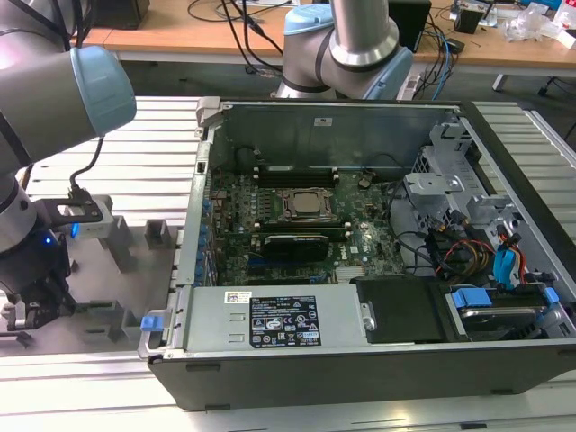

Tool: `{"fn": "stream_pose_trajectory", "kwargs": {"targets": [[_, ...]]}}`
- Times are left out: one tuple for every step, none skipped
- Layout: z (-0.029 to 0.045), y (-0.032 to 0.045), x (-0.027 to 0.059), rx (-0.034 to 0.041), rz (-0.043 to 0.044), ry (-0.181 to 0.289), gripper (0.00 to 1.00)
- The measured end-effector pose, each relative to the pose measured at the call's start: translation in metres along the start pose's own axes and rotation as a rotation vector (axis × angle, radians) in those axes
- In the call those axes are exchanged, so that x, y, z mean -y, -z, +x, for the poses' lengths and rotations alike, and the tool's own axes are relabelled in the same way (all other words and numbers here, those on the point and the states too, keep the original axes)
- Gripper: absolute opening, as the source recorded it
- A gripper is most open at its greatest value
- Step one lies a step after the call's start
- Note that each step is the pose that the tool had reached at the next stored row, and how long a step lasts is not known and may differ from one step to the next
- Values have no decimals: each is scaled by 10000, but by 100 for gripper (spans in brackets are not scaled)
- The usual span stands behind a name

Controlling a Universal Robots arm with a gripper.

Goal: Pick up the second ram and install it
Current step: 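Pick up the second ram and move it above second insertion slot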

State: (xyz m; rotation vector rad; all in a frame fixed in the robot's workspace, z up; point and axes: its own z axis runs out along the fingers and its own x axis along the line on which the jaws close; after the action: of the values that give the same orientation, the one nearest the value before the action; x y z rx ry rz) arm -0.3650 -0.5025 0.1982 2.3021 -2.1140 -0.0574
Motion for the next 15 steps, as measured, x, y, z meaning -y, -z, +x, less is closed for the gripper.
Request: {"fn": "stream_pose_trajectory", "kwargs": {"targets": [[0, 1, -1, -17, -3, -1, 14], [1, 1, 0, -21, -3, 0, 14], [0, 1, 0, -22, -3, -1, 14], [0, 1, 0, -25, -4, -1, 14], [0, 10, 0, -24, 0, -1, 14], [-1, 27, -1, -23, 0, 0, 14], [-1, 54, -2, -24, -3, -1, 14], [-2, 80, -3, -24, -3, -1, 14], [-2, 91, -3, -25, -3, -1, 14], [-2, 97, -4, -25, -3, -1, 14], [-2, 104, -4, -26, -4, -1, 14], [-3, 114, -5, -25, -3, -1, 14], [-3, 126, -5, -24, -2, -1, 14], [-3, 132, -5, -25, -3, -1, 14], [-3, 140, -5, -25, -3, -1, 14]]}}
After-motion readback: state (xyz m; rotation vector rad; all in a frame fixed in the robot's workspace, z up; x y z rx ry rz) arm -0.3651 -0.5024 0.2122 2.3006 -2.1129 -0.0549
